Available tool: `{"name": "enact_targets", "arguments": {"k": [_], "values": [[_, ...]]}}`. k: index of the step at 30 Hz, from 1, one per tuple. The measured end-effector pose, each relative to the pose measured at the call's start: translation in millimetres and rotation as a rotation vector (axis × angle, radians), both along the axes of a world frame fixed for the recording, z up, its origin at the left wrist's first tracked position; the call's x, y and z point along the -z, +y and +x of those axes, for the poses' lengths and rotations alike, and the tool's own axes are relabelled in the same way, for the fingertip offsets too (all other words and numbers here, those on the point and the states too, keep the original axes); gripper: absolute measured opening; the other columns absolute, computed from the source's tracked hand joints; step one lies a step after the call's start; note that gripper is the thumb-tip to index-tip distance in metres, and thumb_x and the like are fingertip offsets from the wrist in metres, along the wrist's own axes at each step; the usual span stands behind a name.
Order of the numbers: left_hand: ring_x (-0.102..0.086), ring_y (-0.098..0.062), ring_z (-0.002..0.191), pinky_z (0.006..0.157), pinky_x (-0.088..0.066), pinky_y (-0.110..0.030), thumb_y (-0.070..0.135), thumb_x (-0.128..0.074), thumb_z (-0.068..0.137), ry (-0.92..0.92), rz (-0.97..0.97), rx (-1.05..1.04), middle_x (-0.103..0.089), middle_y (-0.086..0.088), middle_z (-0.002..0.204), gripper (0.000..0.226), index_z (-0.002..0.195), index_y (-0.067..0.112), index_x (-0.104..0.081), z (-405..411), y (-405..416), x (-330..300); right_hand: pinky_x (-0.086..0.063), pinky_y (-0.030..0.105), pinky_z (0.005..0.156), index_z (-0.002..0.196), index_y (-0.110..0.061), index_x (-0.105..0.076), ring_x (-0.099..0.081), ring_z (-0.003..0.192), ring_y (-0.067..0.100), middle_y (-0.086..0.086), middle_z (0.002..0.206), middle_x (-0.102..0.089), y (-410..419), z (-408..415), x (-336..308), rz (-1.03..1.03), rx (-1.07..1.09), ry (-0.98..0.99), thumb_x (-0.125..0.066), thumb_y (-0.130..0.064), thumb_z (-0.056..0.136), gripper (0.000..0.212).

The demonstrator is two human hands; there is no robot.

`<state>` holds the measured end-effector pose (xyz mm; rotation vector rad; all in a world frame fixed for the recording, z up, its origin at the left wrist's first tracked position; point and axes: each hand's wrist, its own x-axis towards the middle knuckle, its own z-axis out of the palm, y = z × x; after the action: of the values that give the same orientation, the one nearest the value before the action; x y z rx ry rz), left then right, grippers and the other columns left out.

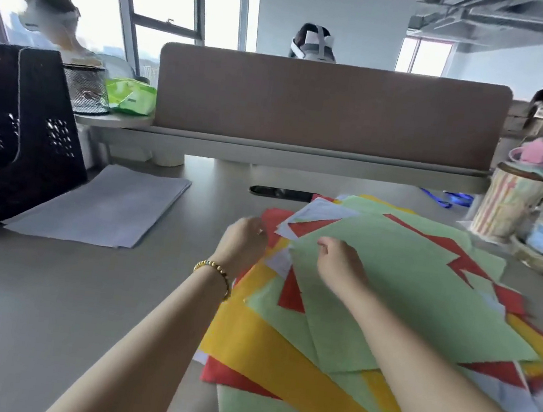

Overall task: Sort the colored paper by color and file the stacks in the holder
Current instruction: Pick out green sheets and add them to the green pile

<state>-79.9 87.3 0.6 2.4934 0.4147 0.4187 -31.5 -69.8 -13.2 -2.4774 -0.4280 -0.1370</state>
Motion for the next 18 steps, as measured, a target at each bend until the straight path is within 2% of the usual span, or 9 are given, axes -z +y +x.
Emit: {"name": "enact_targets", "arguments": {"k": [3,4,6,9,10,12,14,16,18], "values": [[-0.060,-0.026,0.098,0.073,-0.043,-0.025,0.017,-0.045,0.094,0.060,0.005,0.066,-0.063,-0.009,0.115,0.033,0.123,0.010,-0.056,9,-41,12,-0.047,0.041,0.093,0.114,0.002,-0.059,-0.056,0.110,0.036,0.019,0.117,-0.062,-39,5,5,-0.002,0.078,-0.004,-0.038,-0.007,0.092,0.031],[-0.059,-0.026,0.104,0.080,-0.044,-0.024,0.025,-0.048,0.093,0.094,-0.013,0.084,-0.060,-0.007,0.122,0.038,0.130,0.013,-0.051,14,-51,17,-0.046,0.040,0.092,0.113,0.002,-0.059,-0.056,0.110,0.036,0.019,0.117,-0.062,-49,6,5,-0.005,0.098,-0.002,-0.039,-0.007,0.092,0.031],[-0.052,-0.029,0.117,0.097,-0.043,-0.036,0.043,-0.051,0.090,0.188,0.038,0.102,-0.054,-0.011,0.131,0.054,0.136,0.015,-0.041,25,-62,25,-0.047,0.037,0.085,0.109,0.001,-0.060,-0.056,0.107,0.036,0.019,0.114,-0.063,-66,9,9,-0.012,0.135,0.000,-0.039,-0.007,0.092,0.028],[-0.046,-0.031,0.123,0.102,-0.039,-0.043,0.055,-0.054,0.084,0.217,0.067,0.052,-0.049,-0.012,0.134,0.070,0.137,0.013,-0.035,38,-63,30,-0.034,0.033,0.069,0.089,-0.003,-0.058,-0.056,0.101,0.034,0.018,0.104,-0.064,-81,11,20,-0.058,0.142,-0.055,-0.039,-0.006,0.090,0.019],[-0.046,-0.032,0.122,0.101,-0.041,-0.044,0.056,-0.056,0.082,0.198,0.058,0.026,-0.049,-0.013,0.134,0.072,0.135,0.012,-0.037,42,-60,29,-0.034,0.033,0.070,0.089,-0.005,-0.057,-0.055,0.102,0.033,0.016,0.105,-0.063,-83,12,23,-0.089,0.133,-0.069,-0.039,-0.007,0.091,0.019],[-0.051,-0.033,0.115,0.094,-0.046,-0.041,0.056,-0.059,0.079,0.180,0.046,-0.015,-0.055,-0.013,0.126,0.066,0.125,0.009,-0.048,51,-54,26,-0.038,0.032,0.081,0.105,-0.007,-0.059,-0.051,0.109,0.029,0.011,0.114,-0.061,-86,11,27,-0.116,0.106,-0.084,-0.036,-0.011,0.095,0.025],[-0.058,-0.030,0.099,0.076,-0.049,-0.032,0.053,-0.059,0.082,0.187,0.061,-0.008,-0.063,-0.011,0.105,0.050,0.105,0.008,-0.060,55,-51,21,-0.039,0.031,0.091,0.120,-0.009,-0.056,-0.048,0.116,0.026,0.007,0.123,-0.059,-89,12,26,-0.087,0.083,-0.084,-0.035,-0.013,0.097,0.032],[-0.058,-0.021,0.076,0.055,-0.041,-0.024,0.047,-0.057,0.085,0.189,0.093,-0.011,-0.063,-0.005,0.081,0.038,0.083,0.010,-0.065,56,-50,20,-0.039,0.031,0.095,0.125,-0.009,-0.054,-0.047,0.119,0.026,0.008,0.127,-0.058,-91,14,26,-0.051,0.069,-0.085,-0.035,-0.013,0.097,0.034],[-0.052,-0.015,0.064,0.052,-0.038,-0.023,0.043,-0.057,0.086,0.183,0.107,-0.020,-0.059,0.001,0.067,0.035,0.065,0.015,-0.061,57,-51,19,-0.038,0.031,0.097,0.126,-0.009,-0.054,-0.047,0.120,0.026,0.009,0.127,-0.057,-93,17,27,-0.036,0.056,-0.079,-0.036,-0.012,0.097,0.035]]}}
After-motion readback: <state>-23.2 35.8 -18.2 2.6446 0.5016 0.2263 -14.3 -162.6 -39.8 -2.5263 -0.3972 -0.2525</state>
